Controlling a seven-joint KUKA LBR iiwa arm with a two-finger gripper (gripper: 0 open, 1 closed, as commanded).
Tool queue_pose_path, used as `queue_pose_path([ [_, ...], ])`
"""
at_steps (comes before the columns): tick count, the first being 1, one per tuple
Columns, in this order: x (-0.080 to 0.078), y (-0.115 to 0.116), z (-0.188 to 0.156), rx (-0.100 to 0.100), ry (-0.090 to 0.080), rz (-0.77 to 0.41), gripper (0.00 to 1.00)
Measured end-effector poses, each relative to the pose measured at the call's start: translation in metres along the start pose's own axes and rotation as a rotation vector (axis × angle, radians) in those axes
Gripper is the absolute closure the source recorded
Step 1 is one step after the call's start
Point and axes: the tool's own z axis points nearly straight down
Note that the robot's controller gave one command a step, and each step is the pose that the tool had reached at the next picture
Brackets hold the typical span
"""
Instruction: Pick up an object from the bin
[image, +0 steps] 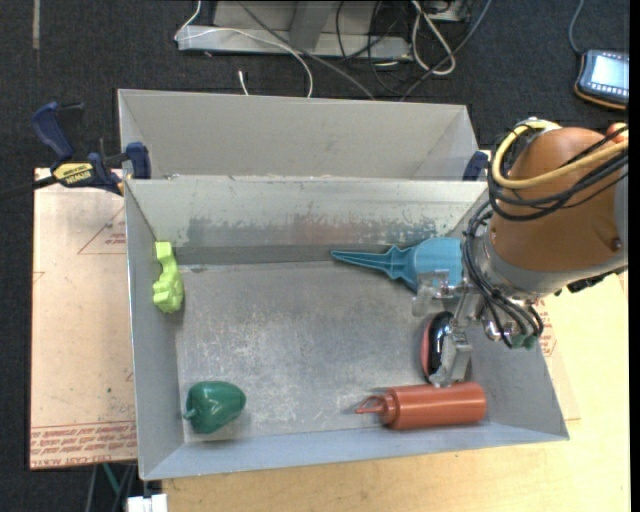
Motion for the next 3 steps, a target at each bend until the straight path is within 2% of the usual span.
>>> queue_pose_path([
  [1,0.011,-0.021,0.116,0.0,-0.001,-0.27,0.0],
  [2,0.016,-0.037,0.08,0.002,-0.011,-0.566,0.0],
  [3,0.018,-0.001,0.116,-0.004,0.005,-0.469,0.0],
])
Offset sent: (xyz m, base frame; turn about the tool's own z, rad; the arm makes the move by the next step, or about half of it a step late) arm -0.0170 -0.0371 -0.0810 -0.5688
